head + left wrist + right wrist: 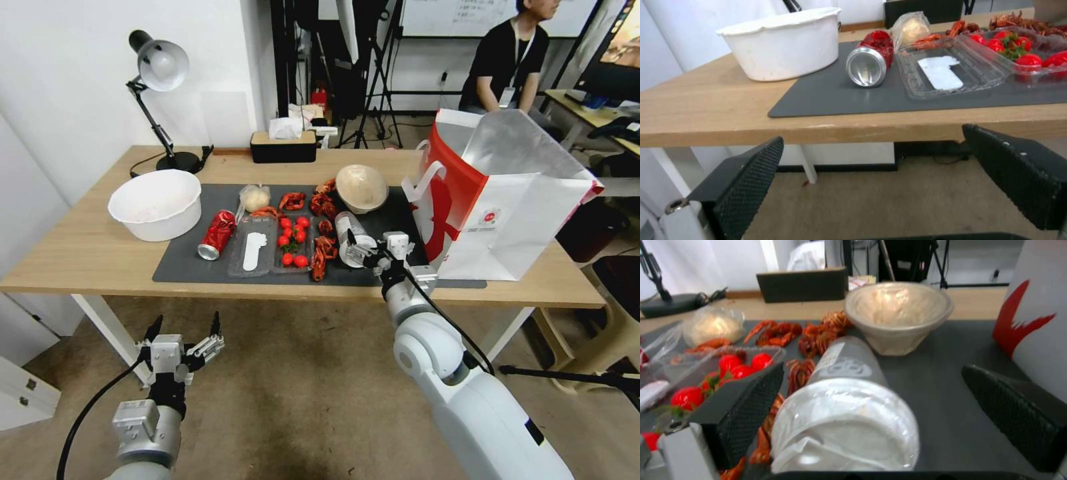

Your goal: Pick up the trash from the table and place it into the takeout bag.

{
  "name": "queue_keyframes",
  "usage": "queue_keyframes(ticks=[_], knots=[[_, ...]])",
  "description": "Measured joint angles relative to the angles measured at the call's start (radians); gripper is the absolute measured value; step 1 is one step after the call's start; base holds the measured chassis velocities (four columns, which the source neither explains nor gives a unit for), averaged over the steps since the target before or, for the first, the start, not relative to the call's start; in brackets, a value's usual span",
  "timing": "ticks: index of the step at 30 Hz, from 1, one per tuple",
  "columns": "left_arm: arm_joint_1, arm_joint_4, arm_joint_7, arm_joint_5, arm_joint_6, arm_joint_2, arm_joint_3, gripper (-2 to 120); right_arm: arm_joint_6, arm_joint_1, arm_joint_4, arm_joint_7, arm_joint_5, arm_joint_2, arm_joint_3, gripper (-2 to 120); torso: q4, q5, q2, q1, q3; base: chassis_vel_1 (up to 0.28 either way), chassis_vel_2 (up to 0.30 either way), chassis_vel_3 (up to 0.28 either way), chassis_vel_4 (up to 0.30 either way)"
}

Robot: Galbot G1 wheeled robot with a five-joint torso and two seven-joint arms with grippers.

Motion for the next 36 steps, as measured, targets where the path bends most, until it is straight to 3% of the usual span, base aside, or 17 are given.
queue_keyframes(ticks=[25,31,36], knots=[[-0.004,0.004,0.000,0.007,-0.006,-0.001,0.004,100,-0.050,0.002,-0.063,0.004,0.001,0.025,-0.023,100,0.0000,0.0001,0.000,0.000,0.000,0.000,0.000,0.000,0.000],[-0.013,0.013,0.000,0.003,-0.007,0.003,0.006,100,-0.043,-0.001,-0.064,-0.006,0.002,0.023,-0.016,82,0.0001,0.0000,0.000,0.000,0.000,0.000,0.000,0.000,0.000],[-0.022,0.015,0.000,0.002,-0.007,0.007,0.007,100,-0.030,-0.007,-0.057,-0.022,0.003,0.015,-0.006,73,0.0001,0.0001,0.000,0.000,0.000,0.000,0.000,0.000,0.000]])
